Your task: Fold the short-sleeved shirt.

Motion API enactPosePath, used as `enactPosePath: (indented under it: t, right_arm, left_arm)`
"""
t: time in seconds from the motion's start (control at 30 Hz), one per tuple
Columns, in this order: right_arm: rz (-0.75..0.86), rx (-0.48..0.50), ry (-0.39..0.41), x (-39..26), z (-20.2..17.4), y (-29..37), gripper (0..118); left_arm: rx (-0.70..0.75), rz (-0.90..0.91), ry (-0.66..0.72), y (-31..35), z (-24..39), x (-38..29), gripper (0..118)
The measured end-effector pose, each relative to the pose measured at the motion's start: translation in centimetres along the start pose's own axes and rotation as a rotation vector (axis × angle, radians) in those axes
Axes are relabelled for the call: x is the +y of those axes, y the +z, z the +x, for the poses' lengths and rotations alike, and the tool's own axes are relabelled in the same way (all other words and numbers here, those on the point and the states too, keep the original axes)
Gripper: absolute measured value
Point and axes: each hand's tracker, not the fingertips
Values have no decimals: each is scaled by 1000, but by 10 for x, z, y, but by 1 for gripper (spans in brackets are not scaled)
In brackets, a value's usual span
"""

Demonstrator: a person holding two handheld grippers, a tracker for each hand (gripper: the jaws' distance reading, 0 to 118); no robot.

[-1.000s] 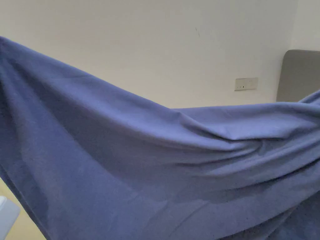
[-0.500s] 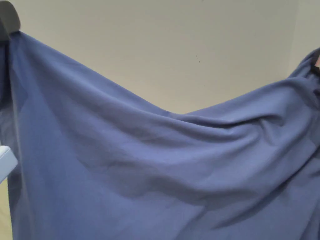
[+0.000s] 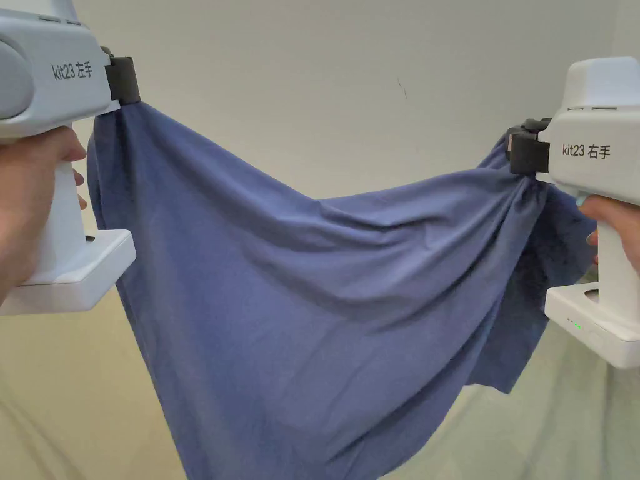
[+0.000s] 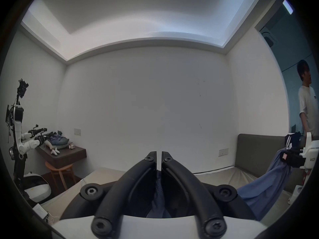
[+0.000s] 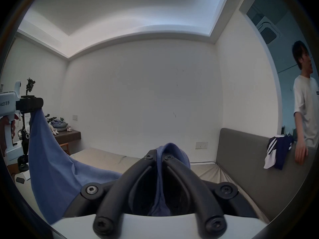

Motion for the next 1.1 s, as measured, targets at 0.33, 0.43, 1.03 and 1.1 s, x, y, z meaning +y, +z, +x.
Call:
enactPosePath:
  t: [0.33, 0.43, 1.03, 1.1]
  right_arm:
    - [-258, -11, 2, -134, -16, -77, 4]
    - [-359, -6, 6, -192, -22, -69, 4]
    - [-661, 47, -4, -369, -25, 126, 4]
    - [-662, 52, -1, -370, -26, 151, 4]
  left_arm:
    - [52, -220, 7, -35, 0, -154, 1]
    - [35, -297, 46, -29, -3, -209, 1]
    - [30, -634, 88, 177, -33, -373, 1]
    - [41, -650, 94, 203, -36, -372, 1]
